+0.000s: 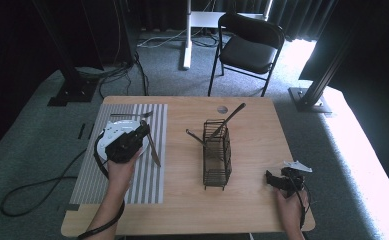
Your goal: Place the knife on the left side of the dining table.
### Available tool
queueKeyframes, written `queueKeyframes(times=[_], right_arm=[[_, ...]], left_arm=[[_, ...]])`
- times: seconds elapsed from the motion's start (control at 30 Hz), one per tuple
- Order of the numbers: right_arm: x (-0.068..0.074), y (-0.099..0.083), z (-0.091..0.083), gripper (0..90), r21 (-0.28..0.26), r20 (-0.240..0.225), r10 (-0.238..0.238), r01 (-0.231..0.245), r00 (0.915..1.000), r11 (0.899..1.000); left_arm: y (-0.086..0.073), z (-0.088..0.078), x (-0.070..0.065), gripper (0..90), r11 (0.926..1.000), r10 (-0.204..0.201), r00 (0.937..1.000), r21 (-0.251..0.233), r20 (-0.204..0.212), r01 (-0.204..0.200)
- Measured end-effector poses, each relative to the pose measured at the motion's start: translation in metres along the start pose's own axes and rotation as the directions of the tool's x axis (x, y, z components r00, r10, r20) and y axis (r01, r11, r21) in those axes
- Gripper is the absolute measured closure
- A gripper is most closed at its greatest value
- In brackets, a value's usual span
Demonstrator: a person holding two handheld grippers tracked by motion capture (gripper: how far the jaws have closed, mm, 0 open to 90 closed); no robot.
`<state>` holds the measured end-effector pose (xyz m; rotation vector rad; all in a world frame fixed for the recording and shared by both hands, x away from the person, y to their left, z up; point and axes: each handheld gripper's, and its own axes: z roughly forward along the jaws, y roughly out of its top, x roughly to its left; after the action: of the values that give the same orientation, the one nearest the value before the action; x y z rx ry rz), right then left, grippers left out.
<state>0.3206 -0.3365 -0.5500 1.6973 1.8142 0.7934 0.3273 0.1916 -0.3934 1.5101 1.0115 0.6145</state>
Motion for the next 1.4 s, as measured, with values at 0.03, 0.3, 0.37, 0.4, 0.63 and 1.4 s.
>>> queueKeyframes(times=[0.03, 0.3, 0.37, 0.4, 0.63, 1.4], right_arm=[[0.0, 0.0, 0.0, 13.5, 0.0, 0.0, 0.0, 0.0, 1.0, 1.0], [0.0, 0.0, 0.0, 13.6, 0.0, 0.0, -0.001, 0.001, 1.0, 1.0], [0.0, 0.0, 0.0, 13.6, 0.0, 0.0, -0.001, 0.001, 1.0, 1.0], [0.0, 0.0, 0.0, 13.5, 0.0, 0.0, -0.001, 0.001, 1.0, 1.0], [0.0, 0.0, 0.0, 13.5, 0.0, 0.0, -0.001, 0.001, 1.0, 1.0], [0.0, 0.0, 0.0, 13.5, 0.001, 0.001, -0.001, 0.001, 1.0, 1.0]], left_arm=[[-0.002, 0.002, 0.0, 83.8, 1.0, 0.002, 1.0, 0.006, -0.004, -0.002], [-0.016, 0.011, 0.005, 83.7, 0.9995, -0.025, 0.9994, 0.021, -0.023, 0.025], [-0.018, 0.012, 0.007, 83.7, 0.9987, -0.044, 0.9988, 0.024, -0.02, 0.044], [-0.019, 0.012, 0.007, 83.8, 0.999, -0.036, 0.9989, 0.026, -0.029, 0.037], [-0.026, 0.004, 0.008, 83.7, 0.9979, -0.06, 0.997, 0.019, -0.048, 0.061], [-0.042, -0.042, 0.029, 77.1, 0.9883, -0.152, 0.9762, -0.024, -0.154, 0.151]])
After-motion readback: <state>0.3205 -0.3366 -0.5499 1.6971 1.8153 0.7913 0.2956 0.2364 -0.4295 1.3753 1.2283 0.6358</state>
